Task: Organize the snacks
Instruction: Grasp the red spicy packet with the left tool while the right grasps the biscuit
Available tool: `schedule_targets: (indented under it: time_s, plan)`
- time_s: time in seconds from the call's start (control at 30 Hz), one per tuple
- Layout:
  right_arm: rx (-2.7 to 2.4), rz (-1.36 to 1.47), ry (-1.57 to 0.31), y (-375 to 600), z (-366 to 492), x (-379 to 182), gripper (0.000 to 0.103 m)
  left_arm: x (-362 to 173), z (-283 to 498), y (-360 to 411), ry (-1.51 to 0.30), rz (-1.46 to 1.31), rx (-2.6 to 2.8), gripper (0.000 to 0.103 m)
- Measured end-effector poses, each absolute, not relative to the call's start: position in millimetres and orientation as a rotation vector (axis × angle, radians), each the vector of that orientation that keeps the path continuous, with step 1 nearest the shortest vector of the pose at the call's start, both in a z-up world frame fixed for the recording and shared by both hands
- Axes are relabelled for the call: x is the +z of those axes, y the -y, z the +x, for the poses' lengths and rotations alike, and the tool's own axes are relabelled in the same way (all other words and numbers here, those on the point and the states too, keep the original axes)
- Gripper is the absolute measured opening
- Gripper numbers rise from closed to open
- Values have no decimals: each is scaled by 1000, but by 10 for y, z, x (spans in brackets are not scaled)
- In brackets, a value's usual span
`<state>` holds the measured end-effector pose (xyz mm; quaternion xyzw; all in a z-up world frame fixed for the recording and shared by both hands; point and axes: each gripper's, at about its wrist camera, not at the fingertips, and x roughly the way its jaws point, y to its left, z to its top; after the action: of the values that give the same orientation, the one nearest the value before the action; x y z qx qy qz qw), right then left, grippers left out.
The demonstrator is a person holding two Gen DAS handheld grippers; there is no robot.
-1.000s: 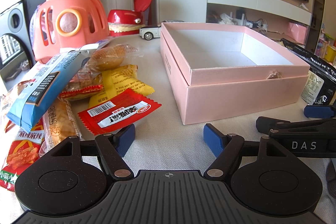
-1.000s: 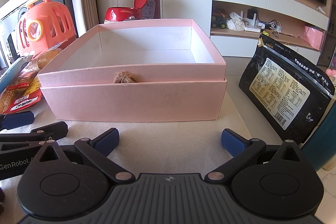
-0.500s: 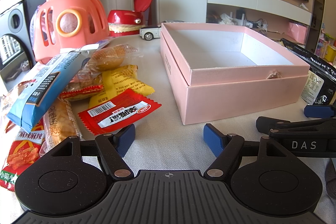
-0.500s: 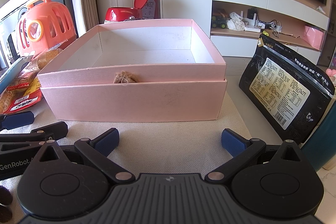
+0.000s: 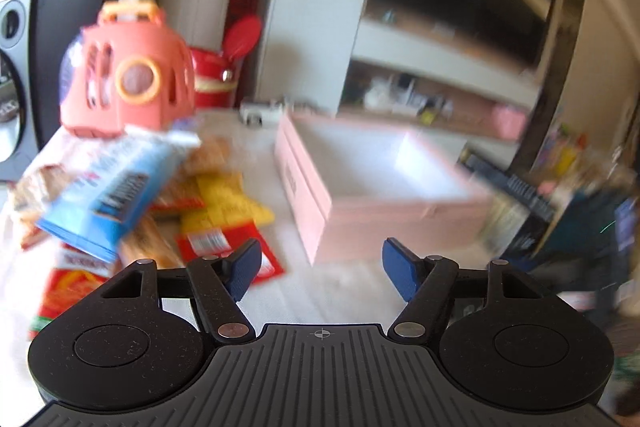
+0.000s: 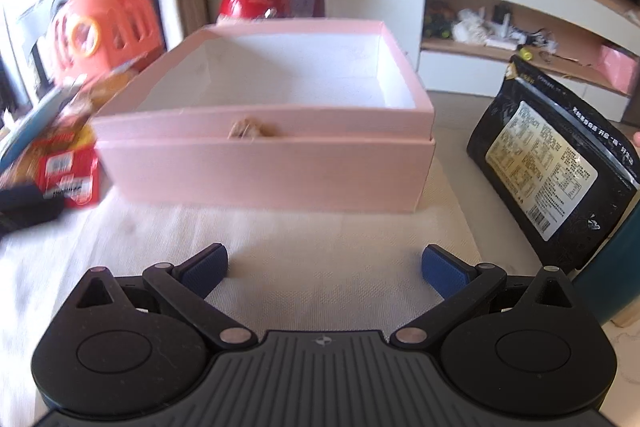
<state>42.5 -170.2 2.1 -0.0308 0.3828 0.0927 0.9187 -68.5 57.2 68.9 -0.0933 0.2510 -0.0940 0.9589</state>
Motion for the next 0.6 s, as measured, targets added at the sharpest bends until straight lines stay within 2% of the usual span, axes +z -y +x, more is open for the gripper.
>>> schedule_targets:
  time_s: [0.17,0.3,0.43,0.6]
  plan:
    - [204,-82,-842,1700,412,71,103,934,-859,-1492,-413,-310,44,73]
    - [286,-121,-855,1583,321,92,103,759,-850,-2151,-480,-445,159,73]
    - [428,-163,-803,1272,101,211,100,527,-700,-2177,-600,-381,109,73]
    - [527,-208,-748,845,-4,488,100,335,-623,-1716,-678,-172,45,73]
